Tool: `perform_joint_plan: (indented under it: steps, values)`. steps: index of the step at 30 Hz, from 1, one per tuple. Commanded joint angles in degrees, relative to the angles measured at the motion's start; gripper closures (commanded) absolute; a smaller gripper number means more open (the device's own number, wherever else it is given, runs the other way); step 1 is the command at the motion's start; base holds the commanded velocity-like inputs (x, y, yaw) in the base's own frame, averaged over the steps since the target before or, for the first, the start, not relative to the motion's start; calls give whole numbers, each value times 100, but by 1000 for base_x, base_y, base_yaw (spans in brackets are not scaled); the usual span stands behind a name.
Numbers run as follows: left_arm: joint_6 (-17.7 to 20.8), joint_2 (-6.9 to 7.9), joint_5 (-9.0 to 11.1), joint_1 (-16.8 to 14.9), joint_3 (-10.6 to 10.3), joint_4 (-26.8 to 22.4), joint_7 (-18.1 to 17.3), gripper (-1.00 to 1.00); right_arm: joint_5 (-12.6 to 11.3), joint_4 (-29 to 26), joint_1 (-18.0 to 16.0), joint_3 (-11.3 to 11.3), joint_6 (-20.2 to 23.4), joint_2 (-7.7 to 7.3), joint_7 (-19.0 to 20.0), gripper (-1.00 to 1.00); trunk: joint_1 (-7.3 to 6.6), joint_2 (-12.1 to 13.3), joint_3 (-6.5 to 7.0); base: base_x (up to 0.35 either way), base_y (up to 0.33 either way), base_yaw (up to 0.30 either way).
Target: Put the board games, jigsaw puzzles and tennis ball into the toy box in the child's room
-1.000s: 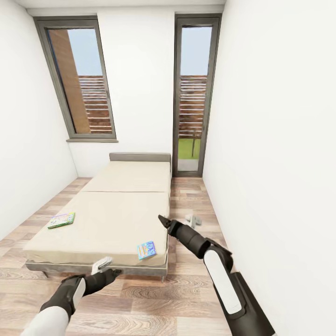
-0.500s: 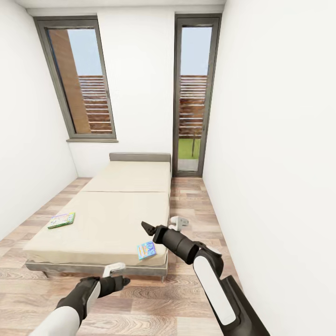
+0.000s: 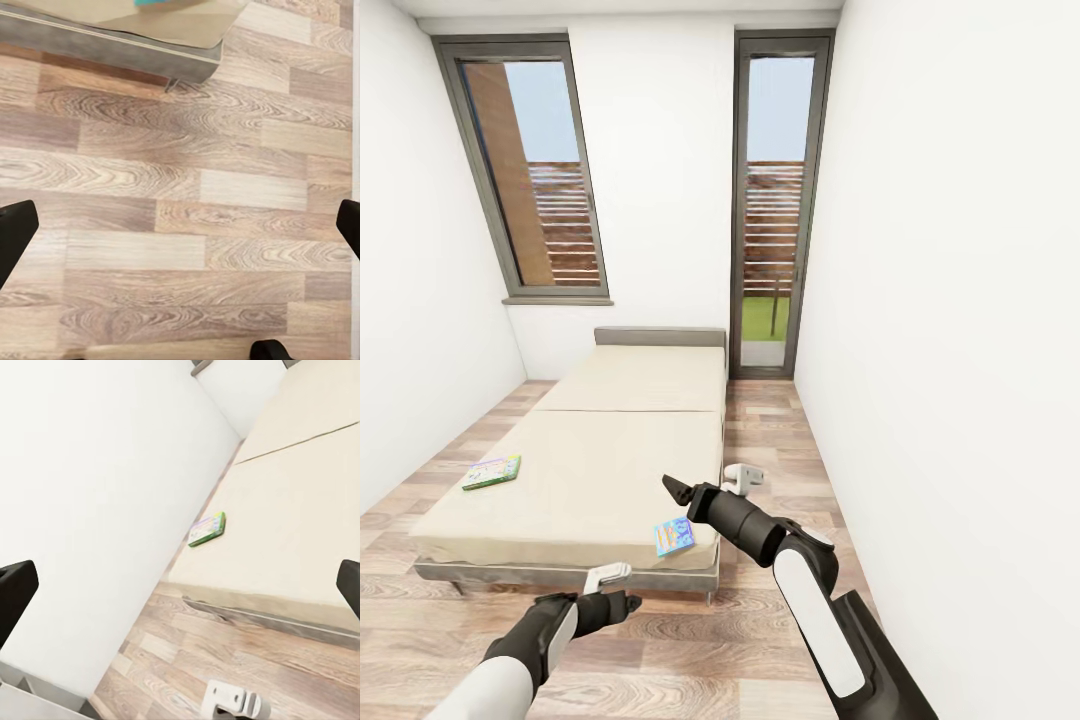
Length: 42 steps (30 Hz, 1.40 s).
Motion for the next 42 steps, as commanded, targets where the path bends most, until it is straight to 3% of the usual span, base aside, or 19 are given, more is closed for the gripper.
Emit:
perform_joint_plan:
  steps: [1,15,22,30,42]
  values:
    - [33,-4,-56,-4,55,-15,-48,-100,-23,-5,-5,-7,26,0,-8,-100,26,-56,-32,0,0,0]
    - [25,36,-14,-4,103,-15,-100,-100,-35,10,-5,-41,26,-11,-5,-100,334,-617,-284,0,0,0]
    - [6,44,251,-4,219,-15,-101,-100,-51,35,-4,-53,7,-11,-7,-100,487,-898,-409,0,0,0]
    - [-39,45,333,-4,255,-15,-102,-100,-49,39,7,-34,-306,3,-25,-100,663,-1219,-553,0,0,0]
    - [-46,45,345,-4,260,-15,-102,-100,-44,24,29,9,-409,53,-571,-100,927,-1700,-768,0,0,0]
